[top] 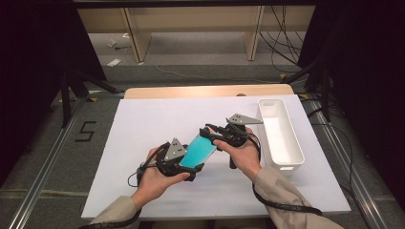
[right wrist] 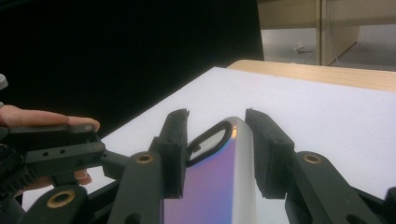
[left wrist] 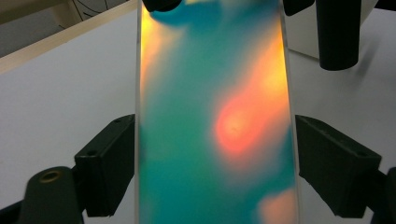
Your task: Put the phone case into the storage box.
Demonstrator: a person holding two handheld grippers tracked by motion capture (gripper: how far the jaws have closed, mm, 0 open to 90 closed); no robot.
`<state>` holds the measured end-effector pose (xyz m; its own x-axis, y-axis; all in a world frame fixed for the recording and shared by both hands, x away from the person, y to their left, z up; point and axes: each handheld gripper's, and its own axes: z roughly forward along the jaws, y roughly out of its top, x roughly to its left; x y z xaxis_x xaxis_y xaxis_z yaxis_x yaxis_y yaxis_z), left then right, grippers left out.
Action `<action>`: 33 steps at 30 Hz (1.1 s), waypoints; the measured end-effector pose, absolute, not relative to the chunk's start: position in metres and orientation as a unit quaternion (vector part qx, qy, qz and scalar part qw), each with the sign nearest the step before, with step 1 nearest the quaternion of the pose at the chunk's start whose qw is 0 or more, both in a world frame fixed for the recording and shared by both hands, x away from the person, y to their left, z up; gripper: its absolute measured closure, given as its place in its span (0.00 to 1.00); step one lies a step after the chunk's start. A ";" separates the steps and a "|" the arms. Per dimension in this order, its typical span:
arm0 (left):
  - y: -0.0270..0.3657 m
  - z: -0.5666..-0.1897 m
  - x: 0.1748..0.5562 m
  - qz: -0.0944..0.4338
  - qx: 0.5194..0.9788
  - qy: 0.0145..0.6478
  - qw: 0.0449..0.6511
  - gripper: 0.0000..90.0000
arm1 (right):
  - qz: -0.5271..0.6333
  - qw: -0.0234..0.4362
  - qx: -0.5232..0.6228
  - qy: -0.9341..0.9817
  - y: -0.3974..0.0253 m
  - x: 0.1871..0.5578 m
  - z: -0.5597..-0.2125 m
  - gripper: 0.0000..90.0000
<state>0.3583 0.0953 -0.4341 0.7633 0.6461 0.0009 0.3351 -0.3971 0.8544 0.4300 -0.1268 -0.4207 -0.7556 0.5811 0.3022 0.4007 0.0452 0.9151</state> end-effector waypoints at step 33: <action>0.106 -0.431 0.363 0.163 0.805 0.295 0.489 0.09 | 0.626 0.110 0.269 0.724 -0.135 0.411 -0.374 0.89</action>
<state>0.3629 0.1061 -0.4309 0.7725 0.6344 -0.0271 0.3167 -0.3479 0.8824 0.4112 -0.1352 -0.3739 -0.8314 0.5267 0.1772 0.2517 0.0725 0.9651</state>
